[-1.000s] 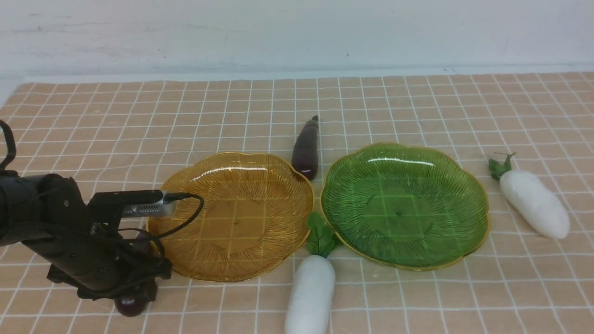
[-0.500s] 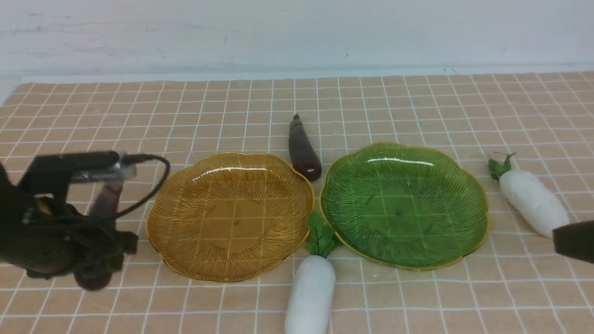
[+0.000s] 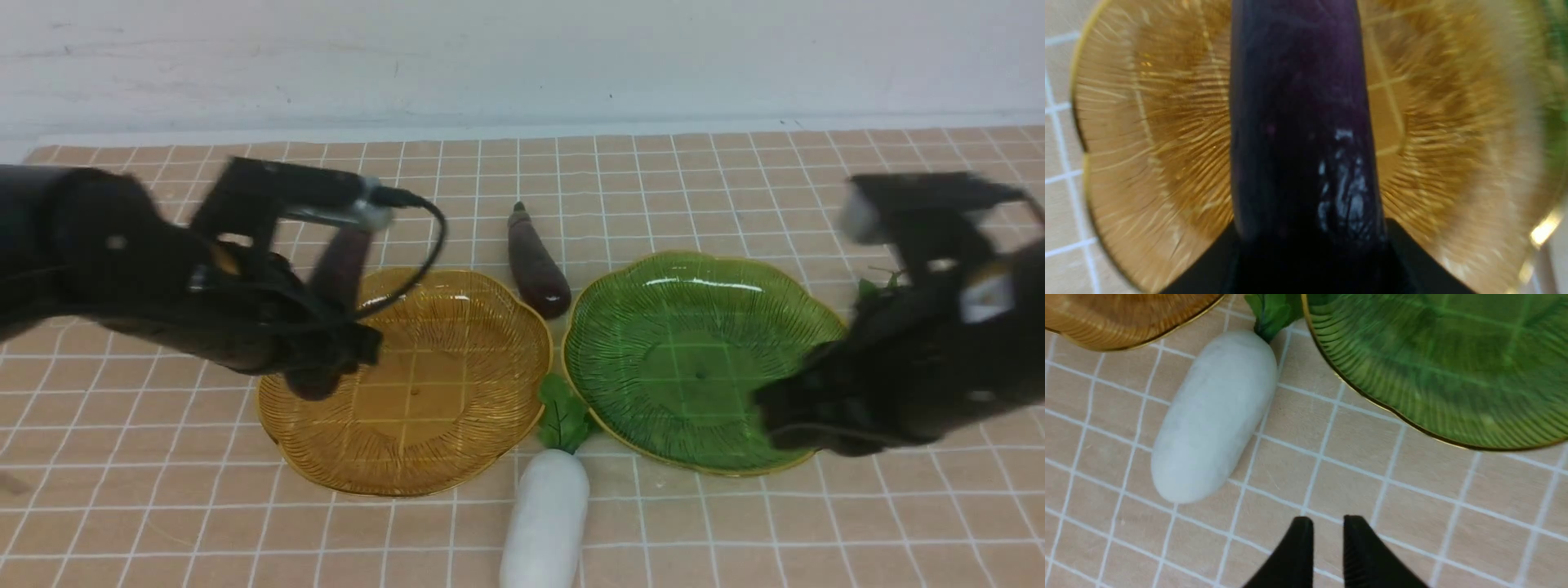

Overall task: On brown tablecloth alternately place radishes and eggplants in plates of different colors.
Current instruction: 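Pick up the eggplant and place it in the yellow plate, then place the white radish on the plate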

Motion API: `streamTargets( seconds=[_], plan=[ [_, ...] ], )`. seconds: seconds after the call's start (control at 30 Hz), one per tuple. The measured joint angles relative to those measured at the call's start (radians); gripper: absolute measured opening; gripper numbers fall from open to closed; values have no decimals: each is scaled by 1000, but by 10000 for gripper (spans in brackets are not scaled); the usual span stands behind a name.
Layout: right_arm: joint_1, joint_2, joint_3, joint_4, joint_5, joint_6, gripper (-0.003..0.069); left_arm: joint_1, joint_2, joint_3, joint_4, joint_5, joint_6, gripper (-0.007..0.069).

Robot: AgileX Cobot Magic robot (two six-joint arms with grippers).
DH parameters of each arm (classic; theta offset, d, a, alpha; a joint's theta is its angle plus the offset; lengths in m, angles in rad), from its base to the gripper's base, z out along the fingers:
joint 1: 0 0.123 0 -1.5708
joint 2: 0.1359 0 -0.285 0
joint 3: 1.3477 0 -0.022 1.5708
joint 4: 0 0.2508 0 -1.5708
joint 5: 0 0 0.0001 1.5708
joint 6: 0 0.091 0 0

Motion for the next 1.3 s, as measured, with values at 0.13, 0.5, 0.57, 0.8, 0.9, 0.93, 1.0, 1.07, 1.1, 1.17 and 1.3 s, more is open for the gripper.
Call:
streamTargets(
  seconds=[0.13, 0.5, 0.57, 0.8, 0.9, 0.93, 1.0, 1.07, 1.1, 1.17, 1.3],
  plan=[
    [45, 92, -47, -11, -17, 33, 189, 0, 53, -20, 0, -2, -10, 311],
    [122, 360, -217, 7, -72, 100, 594, 0, 113, -61, 2, 11, -17, 511],
    [126, 394, -239, 11, -67, 108, 635, 0, 113, -72, 8, 26, -18, 549],
    [132, 491, -291, 22, -62, 120, 686, 0, 113, -141, 23, 130, -36, 603],
    [132, 522, -299, 33, -57, 122, 685, 0, 113, -171, 23, 163, -36, 518],
    [132, 532, -300, 38, -56, 123, 681, 0, 113, -177, 23, 169, -36, 473],
    [132, 545, -300, 44, -47, 123, 662, 0, 111, -182, 23, 180, -36, 398],
    [132, 552, -303, 42, 1, 123, 521, 0, 99, -182, 24, 205, -36, 205],
    [132, 552, -306, 35, 25, 123, 479, 0, 92, -182, 25, 211, -42, 150],
    [132, 550, -313, 19, 73, 123, 486, 0, 80, -182, 25, 215, -42, 73],
    [132, 519, -314, -24, 174, 123, 491, 0, 36, -182, 25, 217, -44, 6]
  ],
)
